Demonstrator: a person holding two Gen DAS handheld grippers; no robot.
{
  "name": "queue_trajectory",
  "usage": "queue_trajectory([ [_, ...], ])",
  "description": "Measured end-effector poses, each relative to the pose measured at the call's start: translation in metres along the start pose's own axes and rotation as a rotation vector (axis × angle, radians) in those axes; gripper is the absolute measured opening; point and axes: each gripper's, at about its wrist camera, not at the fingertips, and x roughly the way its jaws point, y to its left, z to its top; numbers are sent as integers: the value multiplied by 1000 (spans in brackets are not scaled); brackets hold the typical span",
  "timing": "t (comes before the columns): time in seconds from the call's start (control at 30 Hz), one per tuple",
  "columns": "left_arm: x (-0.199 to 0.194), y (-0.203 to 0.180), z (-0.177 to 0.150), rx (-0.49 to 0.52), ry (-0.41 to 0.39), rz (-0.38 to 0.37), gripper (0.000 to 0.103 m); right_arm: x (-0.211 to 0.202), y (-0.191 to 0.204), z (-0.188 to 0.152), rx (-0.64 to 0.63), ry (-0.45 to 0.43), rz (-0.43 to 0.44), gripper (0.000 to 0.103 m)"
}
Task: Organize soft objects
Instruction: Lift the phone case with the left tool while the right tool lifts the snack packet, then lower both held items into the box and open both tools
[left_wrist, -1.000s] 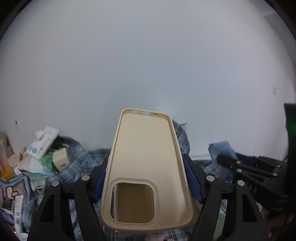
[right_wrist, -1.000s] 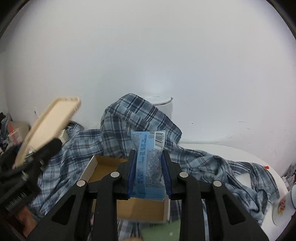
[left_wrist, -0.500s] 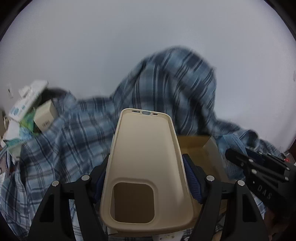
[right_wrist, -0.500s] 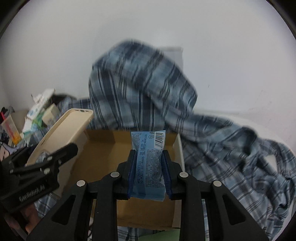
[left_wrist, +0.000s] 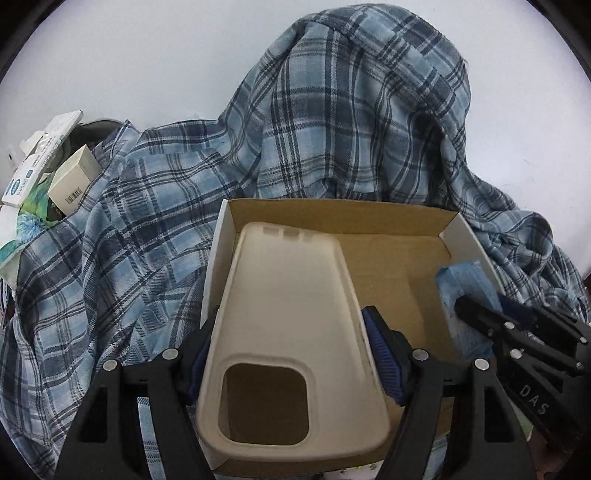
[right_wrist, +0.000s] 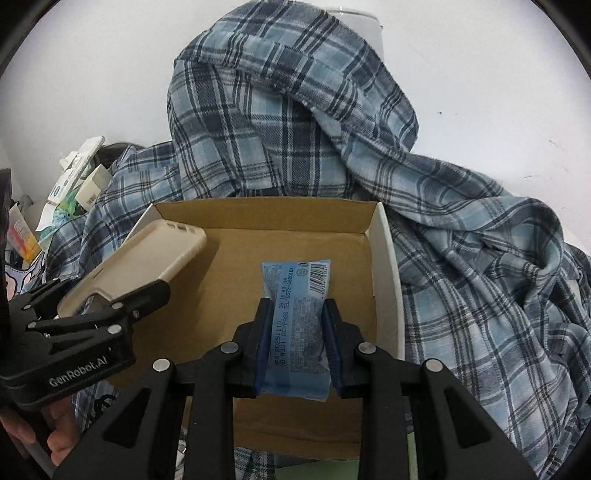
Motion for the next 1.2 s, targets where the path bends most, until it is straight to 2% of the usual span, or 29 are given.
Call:
queue_trajectory([
  [0.07,-1,1,1,-5,-1,-3,74,1,-1,-2,0,4,0,26],
  [0.13,-2,2,2,-8,-10,-6,88,6,1,-3,-2,13,6,34],
  [0.17,-4,2,2,-10,-20,-22,92,7,1,-4,-2,19,-2,56],
  [0.2,-5,3,2,-12,-33,-29,92,7,1,-6,0,13,-24,66],
  [0.23,-10,3,2,-13,-59,-23,92,4,0,-5,0,-4,-44,68],
  [0.33,-29,4,5,-11,-151,-6,92,-7,-3,0,8,-30,-9,68],
  [0.53,-96,13,14,-10,-319,-13,92,-54,-6,14,14,-136,-23,68],
  [0.77,-172,9,3,41,-445,-51,92,-133,-10,8,13,-287,-31,68],
  [0.83,-187,7,-9,50,-474,-72,92,-153,-12,-3,15,-327,-45,69],
  [0.9,-200,5,-24,59,-491,-105,92,-167,-14,-15,23,-360,-70,77],
  [0.97,-207,2,-37,58,-499,-124,92,-179,-13,-30,33,-389,-86,78],
  [1.1,-216,1,-63,66,-515,-149,92,-185,-11,-56,36,-386,-82,78],
  [1.2,-216,1,-78,78,-512,-145,92,-182,-10,-78,36,-349,-107,78],
])
